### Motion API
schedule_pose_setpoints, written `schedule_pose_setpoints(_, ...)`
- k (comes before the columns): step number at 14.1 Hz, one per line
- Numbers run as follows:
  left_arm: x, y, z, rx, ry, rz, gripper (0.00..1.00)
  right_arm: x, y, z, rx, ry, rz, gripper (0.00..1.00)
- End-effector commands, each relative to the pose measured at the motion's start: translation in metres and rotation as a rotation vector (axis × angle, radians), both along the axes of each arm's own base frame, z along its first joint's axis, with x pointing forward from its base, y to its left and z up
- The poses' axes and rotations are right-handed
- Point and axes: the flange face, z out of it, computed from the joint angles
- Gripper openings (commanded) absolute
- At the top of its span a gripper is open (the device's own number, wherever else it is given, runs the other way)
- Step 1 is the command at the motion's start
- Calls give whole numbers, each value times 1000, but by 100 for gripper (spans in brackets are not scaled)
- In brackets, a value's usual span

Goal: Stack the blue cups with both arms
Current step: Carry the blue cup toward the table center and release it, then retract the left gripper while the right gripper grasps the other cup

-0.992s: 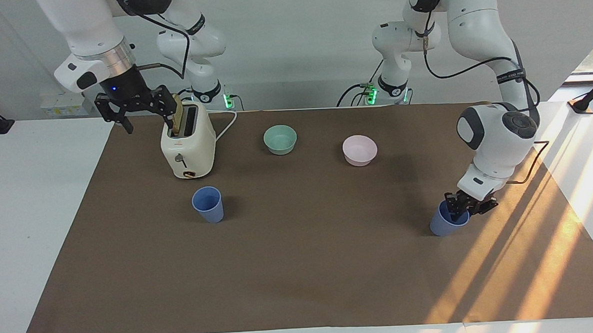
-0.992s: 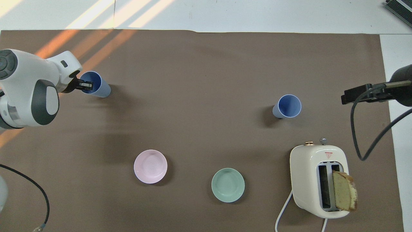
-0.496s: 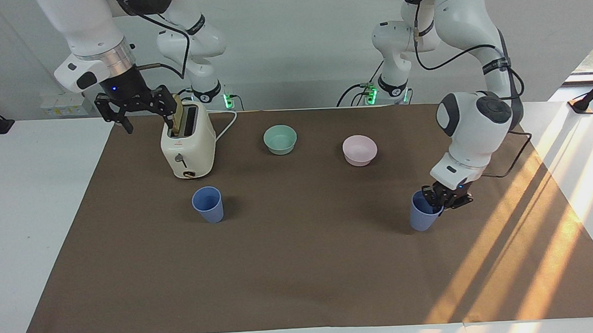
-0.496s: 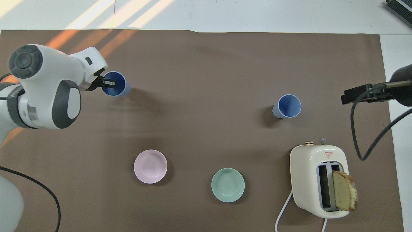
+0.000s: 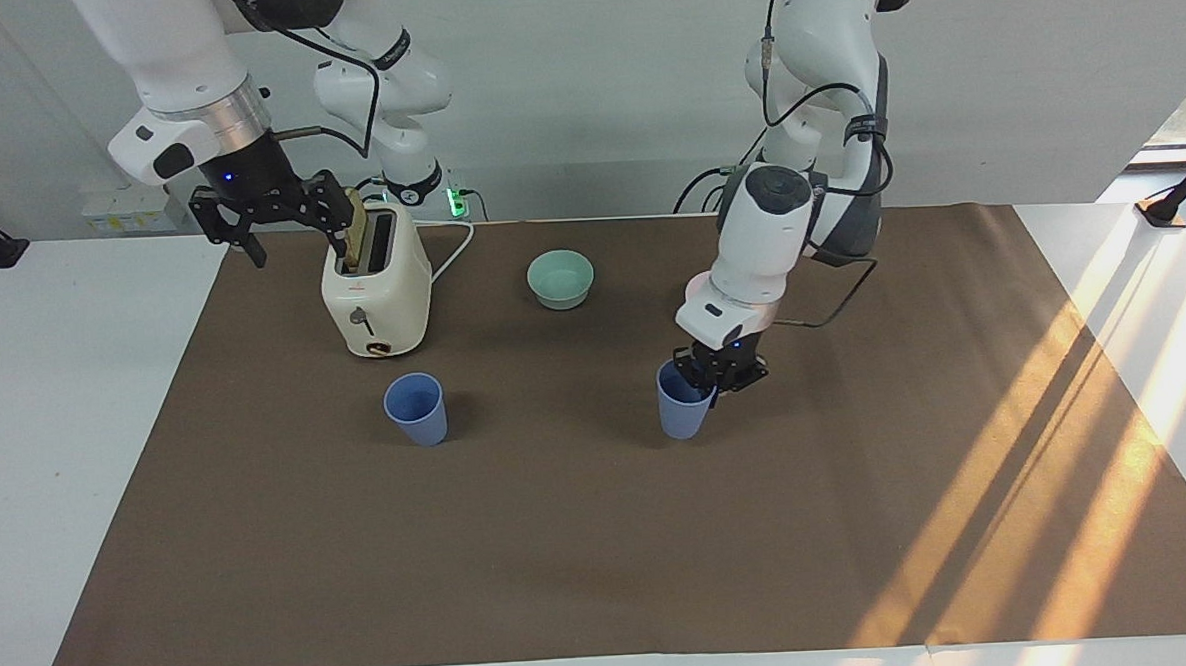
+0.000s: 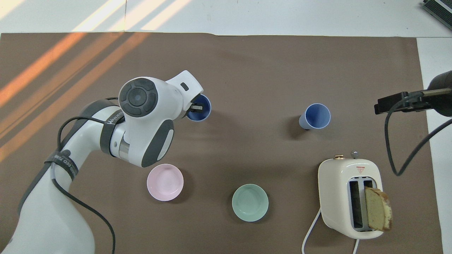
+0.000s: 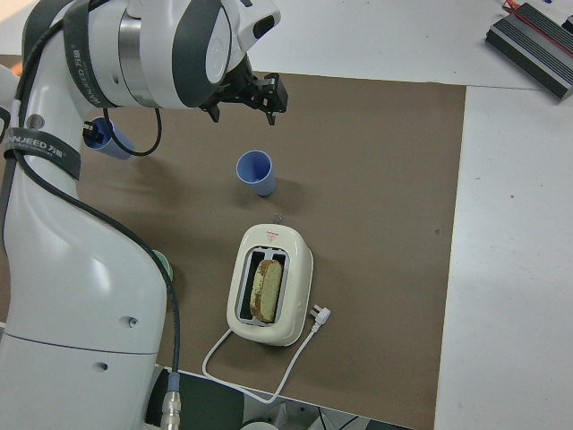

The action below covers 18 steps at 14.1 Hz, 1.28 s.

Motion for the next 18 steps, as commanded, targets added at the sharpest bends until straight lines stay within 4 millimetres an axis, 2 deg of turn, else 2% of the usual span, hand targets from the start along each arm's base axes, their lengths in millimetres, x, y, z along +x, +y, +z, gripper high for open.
schedule_pose_setpoints(1,-15,-30,-20,-4,7,-22,0,-2,-1,0,-2,2,-21,100)
schedule_pose_setpoints(3,-23,-39,-36,8,29,-28,0,-2,-1,0,-2,2,-21,100)
schedule_pose_setpoints(4,-21,-38,-35,6,26,-24,24,-2,-1,0,-2,2,-21,100)
schedule_pose_setpoints(5,-21,-38,-34,4,26,-23,53,-2,-1,0,-2,2,-21,100)
schedule_pose_setpoints(6,-19,-37,-32,4,24,-21,66,-2,-1,0,-2,2,-21,100)
schedule_pose_setpoints(8,-16,-29,-6,-15,0,-15,96,-2,-1,0,-2,2,-21,100)
schedule_pose_setpoints(9,-14,-23,9,-24,-15,-3,100,-2,-1,0,-2,2,-21,100)
schedule_pose_setpoints(10,-10,-9,21,-23,-13,18,100,-2,-1,0,-2,2,-21,100)
schedule_pose_setpoints(12,-2,31,51,-11,10,61,100,-2,-1,0,-2,2,-21,100)
schedule_pose_setpoints(13,2,56,68,-7,16,85,100,-2,-1,0,-2,2,-21,100)
schedule_pose_setpoints(14,8,91,84,7,22,88,100,-2,-1,0,-2,2,-21,100)
schedule_pose_setpoints(15,6,111,99,26,31,35,100,-2,-1,0,-2,2,-21,100)
schedule_pose_setpoints(17,18,182,126,40,18,53,100,-2,-1,0,-2,2,-21,100)
schedule_pose_setpoints(18,17,209,138,54,18,7,100,-2,-1,0,-2,2,-21,100)
